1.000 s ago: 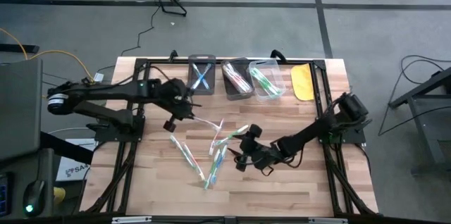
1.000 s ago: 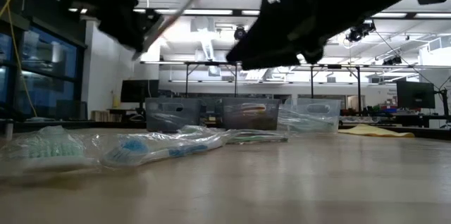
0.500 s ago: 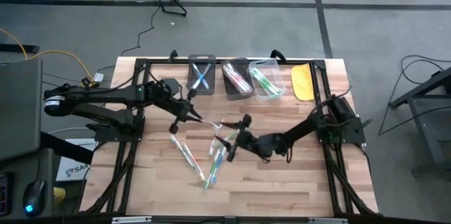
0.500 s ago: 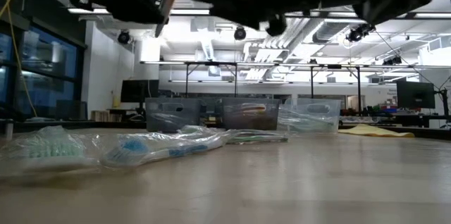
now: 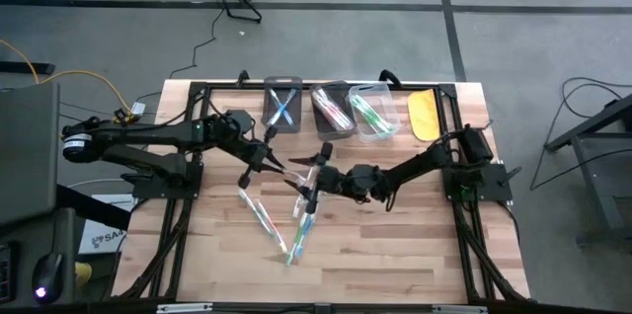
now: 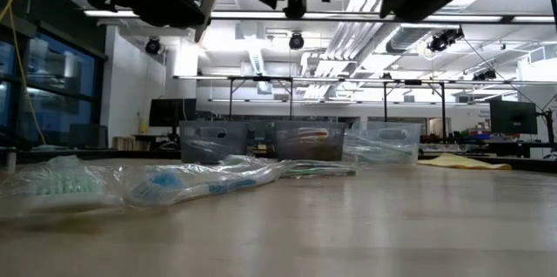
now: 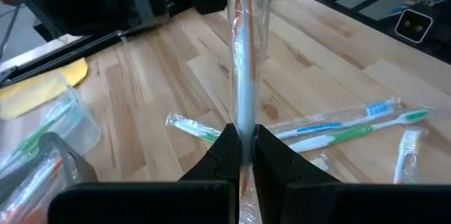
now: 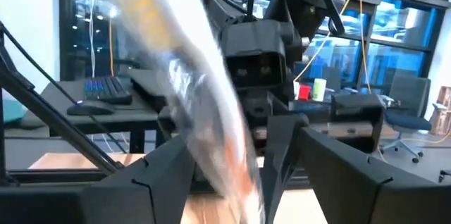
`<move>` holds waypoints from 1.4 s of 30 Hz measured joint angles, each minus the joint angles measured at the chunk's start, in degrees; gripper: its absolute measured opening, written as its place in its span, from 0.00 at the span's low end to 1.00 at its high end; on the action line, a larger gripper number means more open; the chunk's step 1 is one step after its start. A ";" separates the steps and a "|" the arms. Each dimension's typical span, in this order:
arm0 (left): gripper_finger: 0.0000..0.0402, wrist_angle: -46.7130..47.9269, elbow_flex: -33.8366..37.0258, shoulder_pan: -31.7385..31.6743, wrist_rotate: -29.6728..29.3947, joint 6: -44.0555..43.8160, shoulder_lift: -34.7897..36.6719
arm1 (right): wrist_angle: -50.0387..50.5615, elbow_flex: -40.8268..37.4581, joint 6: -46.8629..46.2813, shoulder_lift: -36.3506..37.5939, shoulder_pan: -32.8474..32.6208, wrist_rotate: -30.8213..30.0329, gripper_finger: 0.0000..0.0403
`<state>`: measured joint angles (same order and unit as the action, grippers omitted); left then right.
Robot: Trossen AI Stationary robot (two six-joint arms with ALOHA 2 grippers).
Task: Pick & Place Toothbrushes
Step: Put the orange toothbrush into the right black bin
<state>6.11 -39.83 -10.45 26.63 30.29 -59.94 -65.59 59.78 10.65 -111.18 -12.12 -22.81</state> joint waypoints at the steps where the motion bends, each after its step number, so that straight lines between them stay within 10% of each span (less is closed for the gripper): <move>1: 0.02 0.04 0.00 0.00 -0.01 -0.30 -0.02 | 0.52 0.32 0.02 0.00 0.08 0.43 0.59; 13: 0.22 0.29 0.00 0.03 0.05 -1.51 0.00 | 2.42 0.38 0.43 0.00 -0.21 0.21 0.05; 19: 0.24 1.28 0.00 0.02 -3.85 -2.08 0.53 | 8.64 0.36 0.42 1.44 -0.26 -4.82 0.04; 28: 0.24 14.09 -3.04 -0.03 -22.83 -1.31 6.47 | 46.78 2.35 -8.52 14.87 5.26 -13.21 0.04; 35: 0.24 17.68 -3.10 -0.03 -23.23 -4.93 8.81 | 82.94 14.90 -22.22 18.78 19.54 1.77 0.04; 42: 0.24 20.10 -3.13 -0.03 -23.35 -8.17 8.74 | 96.99 24.67 -23.23 15.51 32.19 19.27 0.04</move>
<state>26.21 -42.96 -10.48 3.28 22.12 -51.20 31.40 84.44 -12.58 -95.67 20.07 -3.53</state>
